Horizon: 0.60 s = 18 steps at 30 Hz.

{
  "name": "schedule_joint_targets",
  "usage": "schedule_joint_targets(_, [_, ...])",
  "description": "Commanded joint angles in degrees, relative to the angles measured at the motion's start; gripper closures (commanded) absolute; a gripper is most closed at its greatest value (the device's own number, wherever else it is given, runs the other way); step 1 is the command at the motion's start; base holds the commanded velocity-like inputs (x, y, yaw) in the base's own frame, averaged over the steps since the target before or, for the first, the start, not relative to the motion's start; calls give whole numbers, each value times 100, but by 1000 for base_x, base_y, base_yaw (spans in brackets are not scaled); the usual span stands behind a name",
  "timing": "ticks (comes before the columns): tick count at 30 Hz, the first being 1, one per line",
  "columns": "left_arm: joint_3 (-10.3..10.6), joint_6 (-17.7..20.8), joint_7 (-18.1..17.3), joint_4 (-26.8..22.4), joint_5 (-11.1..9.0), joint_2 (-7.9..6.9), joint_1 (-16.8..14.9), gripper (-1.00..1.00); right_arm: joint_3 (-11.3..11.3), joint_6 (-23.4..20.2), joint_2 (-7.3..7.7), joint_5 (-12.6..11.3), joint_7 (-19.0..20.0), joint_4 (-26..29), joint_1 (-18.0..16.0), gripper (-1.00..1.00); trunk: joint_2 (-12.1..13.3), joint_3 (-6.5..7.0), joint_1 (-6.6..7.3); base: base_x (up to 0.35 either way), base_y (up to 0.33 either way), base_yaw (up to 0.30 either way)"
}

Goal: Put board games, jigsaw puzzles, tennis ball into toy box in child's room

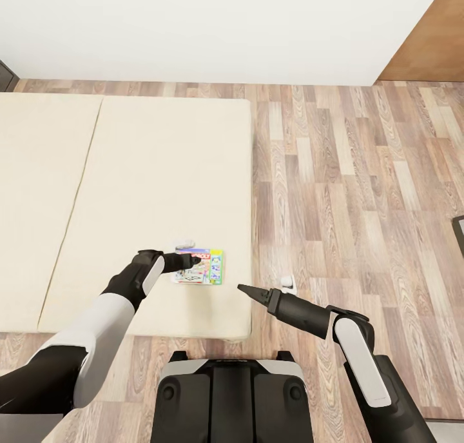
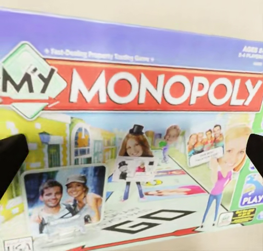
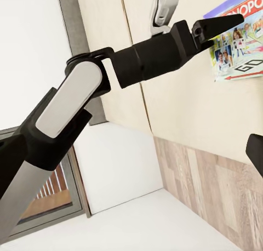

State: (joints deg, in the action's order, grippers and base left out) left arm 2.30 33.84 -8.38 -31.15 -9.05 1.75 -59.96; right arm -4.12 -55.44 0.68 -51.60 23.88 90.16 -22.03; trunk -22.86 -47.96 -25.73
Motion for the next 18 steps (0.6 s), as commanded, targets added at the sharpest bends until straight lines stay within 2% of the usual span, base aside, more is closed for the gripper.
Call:
schedule_joint_targets(1, [19, 24, 56, 65, 69, -8, 2, -100, -1, -11, 3, 36, 38, 1, -3, -100, -6, -6, -5, 0, 0, 0])
schedule_joint_targets(10, [42, 26, 167, 68, 76, -8, 2, -100, -1, -11, 3, 36, 38, 1, -3, -100, -6, -6, -5, 0, 0, 0])
schedule_joint_targets(18, [56, 26, 713, 71, 71, -32, 2, -100, -1, -11, 3, 36, 38, 1, -3, -100, -6, -6, -5, 0, 0, 0])
